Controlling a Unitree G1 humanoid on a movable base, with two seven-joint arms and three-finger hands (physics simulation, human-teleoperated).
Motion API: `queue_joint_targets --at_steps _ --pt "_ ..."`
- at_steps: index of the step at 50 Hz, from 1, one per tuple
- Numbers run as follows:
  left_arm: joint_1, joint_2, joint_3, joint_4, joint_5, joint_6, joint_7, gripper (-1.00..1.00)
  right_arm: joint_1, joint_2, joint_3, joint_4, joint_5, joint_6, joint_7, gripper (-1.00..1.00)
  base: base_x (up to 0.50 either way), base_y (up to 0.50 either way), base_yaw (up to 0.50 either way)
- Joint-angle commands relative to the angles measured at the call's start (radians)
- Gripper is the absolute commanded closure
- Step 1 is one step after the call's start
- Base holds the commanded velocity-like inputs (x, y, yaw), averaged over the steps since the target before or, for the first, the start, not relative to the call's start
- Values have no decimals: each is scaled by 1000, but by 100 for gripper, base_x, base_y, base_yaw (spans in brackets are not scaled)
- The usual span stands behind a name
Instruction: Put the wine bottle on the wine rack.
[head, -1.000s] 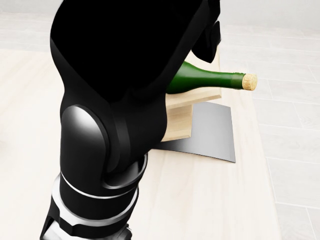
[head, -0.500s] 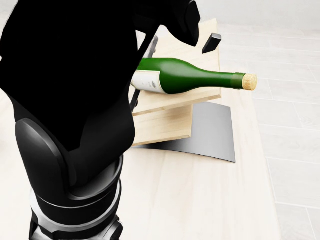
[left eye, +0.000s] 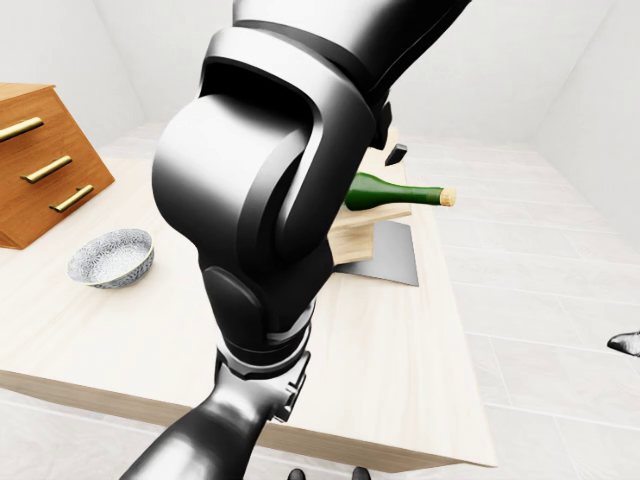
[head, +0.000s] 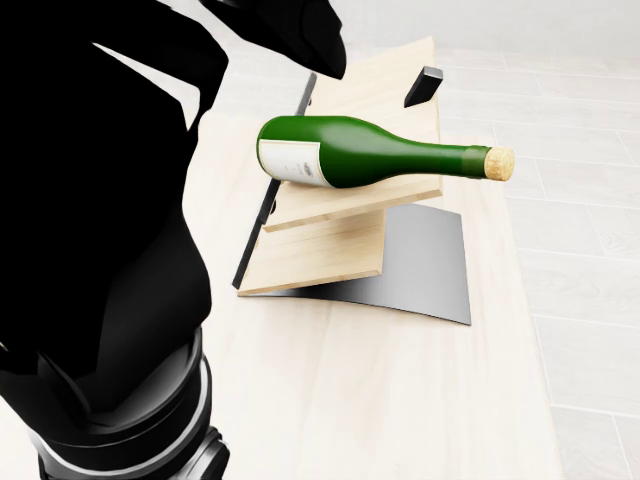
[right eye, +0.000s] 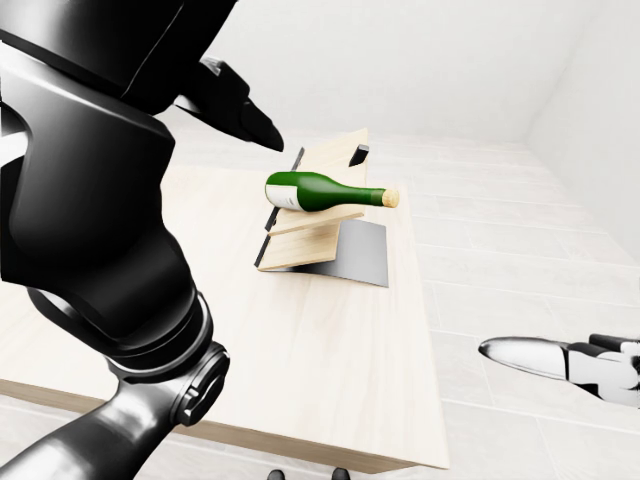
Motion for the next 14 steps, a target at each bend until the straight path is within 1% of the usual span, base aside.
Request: queue_joint_targets --at_steps 1,8,9,10,11,12,13,14 --pt "27 9 5 -60 2 0 0 -100 102 -10 87 0 -104 -83 0 -100 0 0 0" --pt "41 14 1 -88 11 0 0 -100 246 -28 260 0 -317 -83 0 -100 0 0 0" --pt "42 15 0 -92 14 0 0 -100 210 -120 75 0 -129 -83 0 -100 0 0 0" --pt "43 15 0 -95 18 0 0 -100 128 -242 -271 0 237 -73 0 -100 0 0 0" --pt "45 14 -2 -101 22 0 0 -100 10 -337 -448 133 455 92 0 -100 0 0 0" --pt "46 13 -4 -106 26 0 0 -100 -91 -378 -475 213 503 92 0 -100 0 0 0" --pt "48 11 -5 -111 30 0 0 -100 -190 -395 -462 240 518 92 0 -100 0 0 0" --pt "49 8 -4 -115 33 0 0 -100 -280 -391 -429 249 524 92 0 -100 0 0 0"
